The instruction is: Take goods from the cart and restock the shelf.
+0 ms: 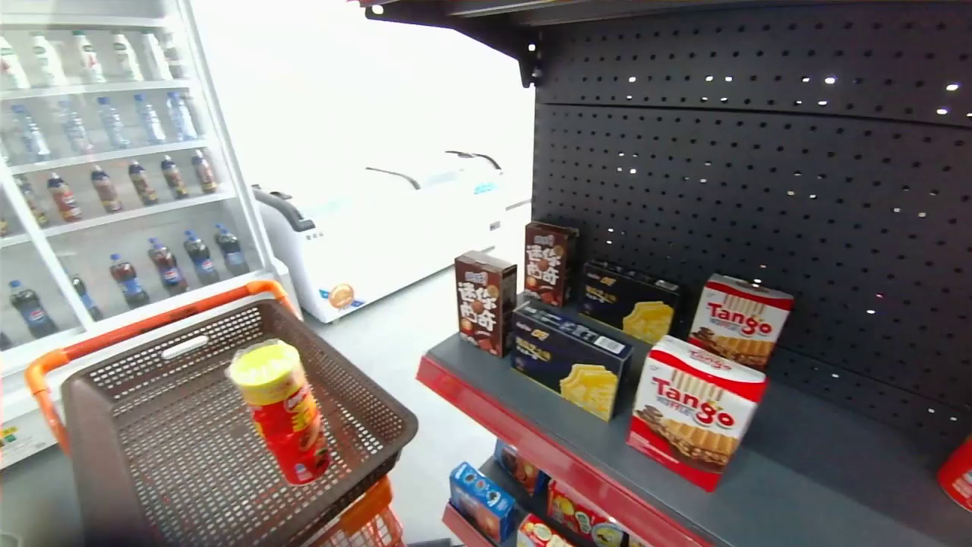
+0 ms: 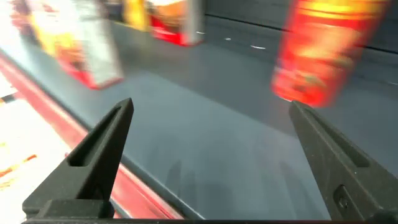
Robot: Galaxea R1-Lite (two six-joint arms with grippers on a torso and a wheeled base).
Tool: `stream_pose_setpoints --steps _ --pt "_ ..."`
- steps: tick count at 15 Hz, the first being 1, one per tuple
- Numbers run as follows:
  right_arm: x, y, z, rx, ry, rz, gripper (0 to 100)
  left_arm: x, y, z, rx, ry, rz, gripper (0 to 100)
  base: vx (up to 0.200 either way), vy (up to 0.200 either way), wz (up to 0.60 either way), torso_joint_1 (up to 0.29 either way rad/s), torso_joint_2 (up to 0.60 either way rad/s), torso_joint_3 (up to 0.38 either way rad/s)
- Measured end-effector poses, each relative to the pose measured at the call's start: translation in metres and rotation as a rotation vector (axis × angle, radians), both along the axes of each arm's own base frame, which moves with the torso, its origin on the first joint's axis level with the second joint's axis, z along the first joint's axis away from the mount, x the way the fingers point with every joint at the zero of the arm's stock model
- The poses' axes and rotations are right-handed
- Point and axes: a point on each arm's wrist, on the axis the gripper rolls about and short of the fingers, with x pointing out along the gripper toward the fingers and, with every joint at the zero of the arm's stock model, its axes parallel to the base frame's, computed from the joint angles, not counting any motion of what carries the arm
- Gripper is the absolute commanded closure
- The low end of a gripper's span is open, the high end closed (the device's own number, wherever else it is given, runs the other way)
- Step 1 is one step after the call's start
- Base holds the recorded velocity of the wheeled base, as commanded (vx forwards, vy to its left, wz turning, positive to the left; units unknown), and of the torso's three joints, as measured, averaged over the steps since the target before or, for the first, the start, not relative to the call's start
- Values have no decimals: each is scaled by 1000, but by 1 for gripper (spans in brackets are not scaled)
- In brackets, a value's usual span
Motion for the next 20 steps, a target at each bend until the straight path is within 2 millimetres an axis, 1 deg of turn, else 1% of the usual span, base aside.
stream_pose_setpoints --steps 9,11,13,15,17,18,20 --pt "0 0 0 1 0 -1 0 0 0 1 17 -3 -14 0 0 0 0 0 0 0" --pt "0 0 0 1 0 0 0 -3 -1 13 43 -21 -39 0 0 0 0 0 0 0" --pt "0 0 0 1 0 0 0 0 -1 37 57 3 -45 0 0 0 0 0 0 0" --pt "0 0 0 1 0 0 0 16 -1 68 69 82 -51 0 0 0 0 0 0 0" --pt "0 0 0 1 0 0 0 46 -2 96 79 189 -74 0 0 0 0 0 0 0" --pt "0 0 0 1 0 0 0 64 -3 104 82 240 -91 0 0 0 0 0 0 0" --pt "0 0 0 1 0 0 0 99 -6 110 85 345 -138 0 0 0 0 0 0 0"
